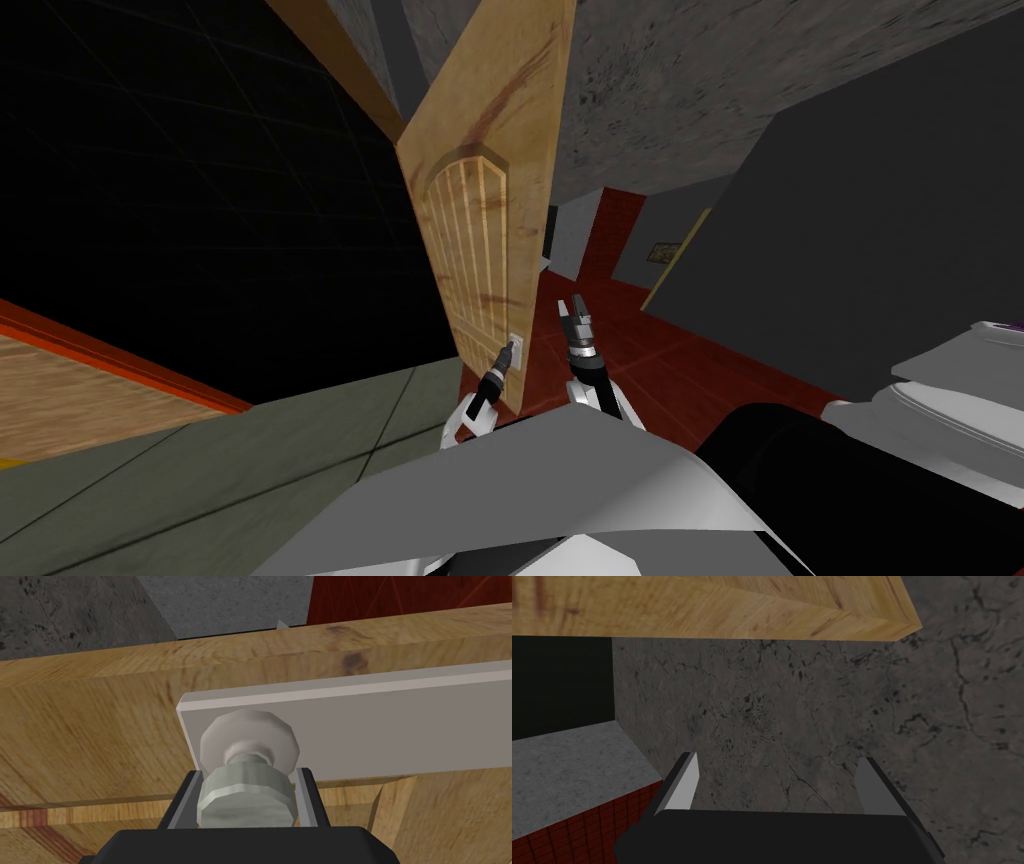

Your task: Push the door open

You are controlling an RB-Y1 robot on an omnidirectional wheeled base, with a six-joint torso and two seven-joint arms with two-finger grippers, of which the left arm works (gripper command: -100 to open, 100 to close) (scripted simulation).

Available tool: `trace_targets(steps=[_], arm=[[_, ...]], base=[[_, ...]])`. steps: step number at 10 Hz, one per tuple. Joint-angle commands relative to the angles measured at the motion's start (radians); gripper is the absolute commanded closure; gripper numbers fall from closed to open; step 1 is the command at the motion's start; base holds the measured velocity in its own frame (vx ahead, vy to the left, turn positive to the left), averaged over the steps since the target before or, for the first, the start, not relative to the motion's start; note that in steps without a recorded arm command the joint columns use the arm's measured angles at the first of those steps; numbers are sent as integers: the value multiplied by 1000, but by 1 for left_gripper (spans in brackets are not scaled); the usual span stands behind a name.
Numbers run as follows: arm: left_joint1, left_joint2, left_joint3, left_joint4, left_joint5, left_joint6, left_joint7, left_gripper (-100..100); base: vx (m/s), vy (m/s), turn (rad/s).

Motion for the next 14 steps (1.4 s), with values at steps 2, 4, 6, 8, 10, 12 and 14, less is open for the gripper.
trace_targets(steps=[2, 4, 6, 8, 10, 12, 14], arm=[[-10, -19, 18, 9, 2, 4, -1, 100], [-15, -59, 27, 17, 3, 2, -1, 100], [-19, -30, 43, 14, 4, 2, -5, 100], [-23, -12, 69, 19, 8, 1, -6, 100], [-28, -6, 94, 24, 12, 0, -8, 100], [-32, -10, 120, 29, 16, -1, -10, 100], [-37, -27, 149, 35, 20, -2, -11, 100]], base=[[163, -194, -15], [134, -183, 3], [69, -100, 7], [86, -220, 86], [108, -212, 81], [85, -189, 73], [96, -198, 79]])
